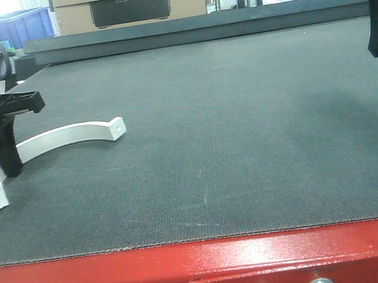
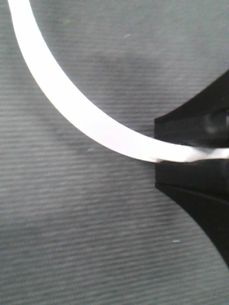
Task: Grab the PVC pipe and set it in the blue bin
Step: 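Lower the left gripper and grasp the other white pipe clamp, then lift both held clamps up off the table surface, then drive the base away from the table holding both clamps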
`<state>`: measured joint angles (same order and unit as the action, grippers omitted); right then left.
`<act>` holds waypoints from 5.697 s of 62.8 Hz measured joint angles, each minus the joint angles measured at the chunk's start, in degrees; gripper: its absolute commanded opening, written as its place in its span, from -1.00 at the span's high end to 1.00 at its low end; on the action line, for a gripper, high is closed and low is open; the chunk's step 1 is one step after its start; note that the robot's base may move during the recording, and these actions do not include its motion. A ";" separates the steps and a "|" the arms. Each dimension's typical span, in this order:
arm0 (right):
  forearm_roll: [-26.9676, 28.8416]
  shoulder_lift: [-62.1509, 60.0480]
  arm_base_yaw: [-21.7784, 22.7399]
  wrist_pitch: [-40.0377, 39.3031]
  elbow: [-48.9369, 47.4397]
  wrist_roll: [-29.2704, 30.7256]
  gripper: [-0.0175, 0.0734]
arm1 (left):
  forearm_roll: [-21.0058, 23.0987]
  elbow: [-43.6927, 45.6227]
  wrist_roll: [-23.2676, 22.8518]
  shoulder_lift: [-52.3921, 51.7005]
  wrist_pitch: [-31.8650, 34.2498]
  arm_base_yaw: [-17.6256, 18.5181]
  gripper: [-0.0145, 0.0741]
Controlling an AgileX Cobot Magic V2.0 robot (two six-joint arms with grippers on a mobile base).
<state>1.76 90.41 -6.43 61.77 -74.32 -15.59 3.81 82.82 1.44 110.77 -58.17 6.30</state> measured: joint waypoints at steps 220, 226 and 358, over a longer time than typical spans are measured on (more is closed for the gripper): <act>-3.28 -69.14 0.00 -39.54 33.85 3.48 0.98 | 3.12 -34.14 -4.47 -73.72 43.90 0.12 0.92; -3.28 -69.14 0.00 -39.54 33.85 3.48 0.98 | 3.12 -34.14 -4.47 -73.72 43.90 0.81 0.92; -3.28 -69.14 0.00 -39.54 33.85 3.49 0.98 | 3.00 -34.14 -4.47 -73.99 43.98 7.25 0.92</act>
<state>-1.52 21.26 -6.43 22.23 -40.47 -12.09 6.82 48.67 -3.04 36.77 -14.19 13.55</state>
